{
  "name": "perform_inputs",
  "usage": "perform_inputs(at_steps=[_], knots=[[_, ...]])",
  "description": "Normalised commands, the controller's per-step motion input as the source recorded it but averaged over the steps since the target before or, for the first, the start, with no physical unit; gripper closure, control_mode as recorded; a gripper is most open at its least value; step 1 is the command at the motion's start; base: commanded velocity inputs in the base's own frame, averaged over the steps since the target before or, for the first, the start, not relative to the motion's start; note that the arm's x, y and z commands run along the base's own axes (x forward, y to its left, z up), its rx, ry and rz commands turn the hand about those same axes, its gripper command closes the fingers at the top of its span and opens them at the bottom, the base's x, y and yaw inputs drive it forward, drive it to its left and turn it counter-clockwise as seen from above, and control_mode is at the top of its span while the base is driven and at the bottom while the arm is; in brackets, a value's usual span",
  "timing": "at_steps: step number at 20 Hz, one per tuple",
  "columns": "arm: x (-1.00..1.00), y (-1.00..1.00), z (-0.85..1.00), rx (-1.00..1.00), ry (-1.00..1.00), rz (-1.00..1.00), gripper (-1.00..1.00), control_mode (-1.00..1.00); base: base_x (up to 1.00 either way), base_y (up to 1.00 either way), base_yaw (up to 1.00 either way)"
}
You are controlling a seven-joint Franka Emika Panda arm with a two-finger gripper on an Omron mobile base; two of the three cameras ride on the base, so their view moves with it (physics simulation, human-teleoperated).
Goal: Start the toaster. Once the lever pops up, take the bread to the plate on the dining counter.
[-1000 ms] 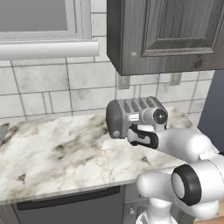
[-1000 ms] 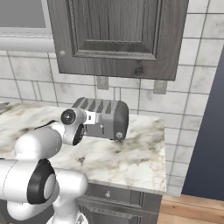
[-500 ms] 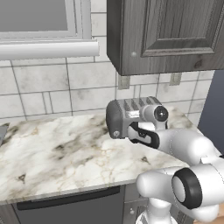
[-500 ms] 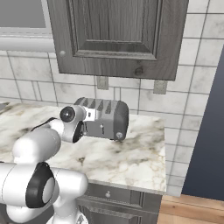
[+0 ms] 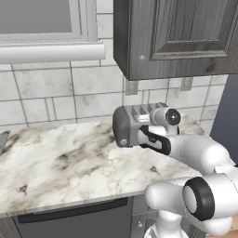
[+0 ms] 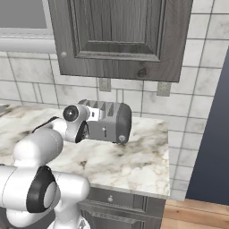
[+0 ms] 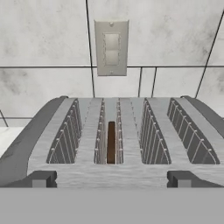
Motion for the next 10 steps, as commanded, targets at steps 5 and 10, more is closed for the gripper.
perform_inputs(at_steps=[5,10], knots=[[0.25,-0.03,0.00,0.00,0.01,0.00,-1.00,-1.00,0.00,0.00,0.00],[0.07,0.01,0.00,0.00,0.00,0.00,-1.00,-1.00,0.00,0.00,0.00]])
